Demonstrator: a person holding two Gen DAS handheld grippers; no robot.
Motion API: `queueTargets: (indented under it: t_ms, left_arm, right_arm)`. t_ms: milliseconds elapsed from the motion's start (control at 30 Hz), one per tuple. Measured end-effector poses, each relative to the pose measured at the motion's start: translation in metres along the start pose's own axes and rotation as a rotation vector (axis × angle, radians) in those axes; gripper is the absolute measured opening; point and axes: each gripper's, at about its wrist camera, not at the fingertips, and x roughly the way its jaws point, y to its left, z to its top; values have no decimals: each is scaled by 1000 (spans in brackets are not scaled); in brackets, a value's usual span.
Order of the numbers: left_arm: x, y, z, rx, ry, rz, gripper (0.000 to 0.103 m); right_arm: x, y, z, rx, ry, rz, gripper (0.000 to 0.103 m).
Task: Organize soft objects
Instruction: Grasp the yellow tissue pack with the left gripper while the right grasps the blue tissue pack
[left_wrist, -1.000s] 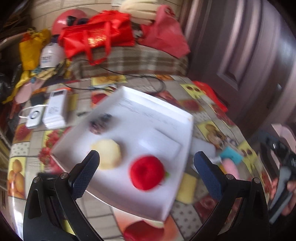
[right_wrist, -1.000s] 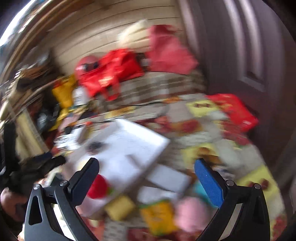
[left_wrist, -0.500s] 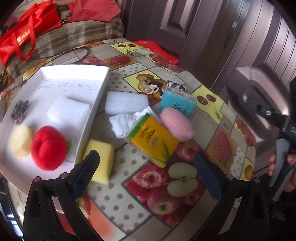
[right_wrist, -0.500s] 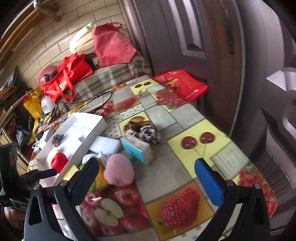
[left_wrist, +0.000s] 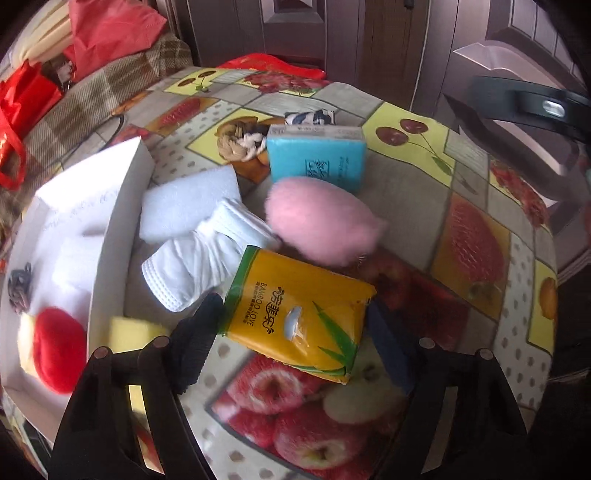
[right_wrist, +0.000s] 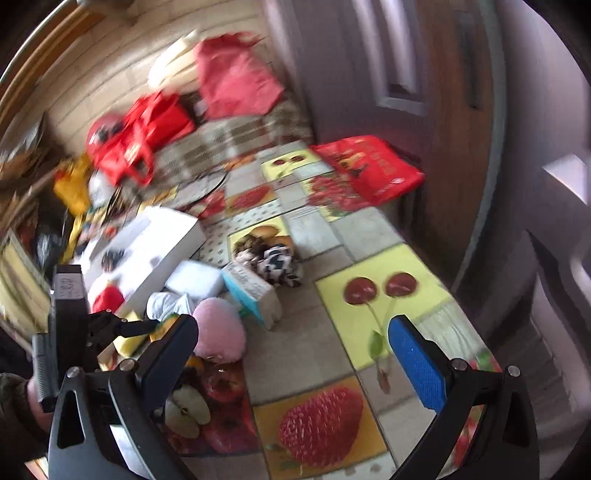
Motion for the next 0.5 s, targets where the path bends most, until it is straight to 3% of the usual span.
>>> queueTargets:
  t_ms: [133,200,233,267,333,400,467,500]
  left_arm:
    - [-13,8,-16,-120,-3,-13,78]
    - [-24,17,-24,-180,-11,-9,78]
    - [-28,19,-27,-197,-17,-5,79]
    - [-33,21,-29,-216,-25,1,79]
    - [-43,27,-33,-257,-45,13,79]
    - [-52,32,-36,-297,-61,26,79]
    - [-59,37,-38,-326,-70,44,79]
    - [-63,40,-38,-337,-75,52,79]
  right_arm:
    - [41,11,13,-26,79,27,102]
    - [65,14,19,-20,118,54,89]
    - [75,17,20,-28,141,63,75]
    - [85,21,21,-44,160,68,68]
    - [104,30,22,-79,188,73,68]
    - [117,36,19,-113,219,74,60]
    - [125,41,16,-145,257,71,36]
    - [124,43,14,-151,264,85,32]
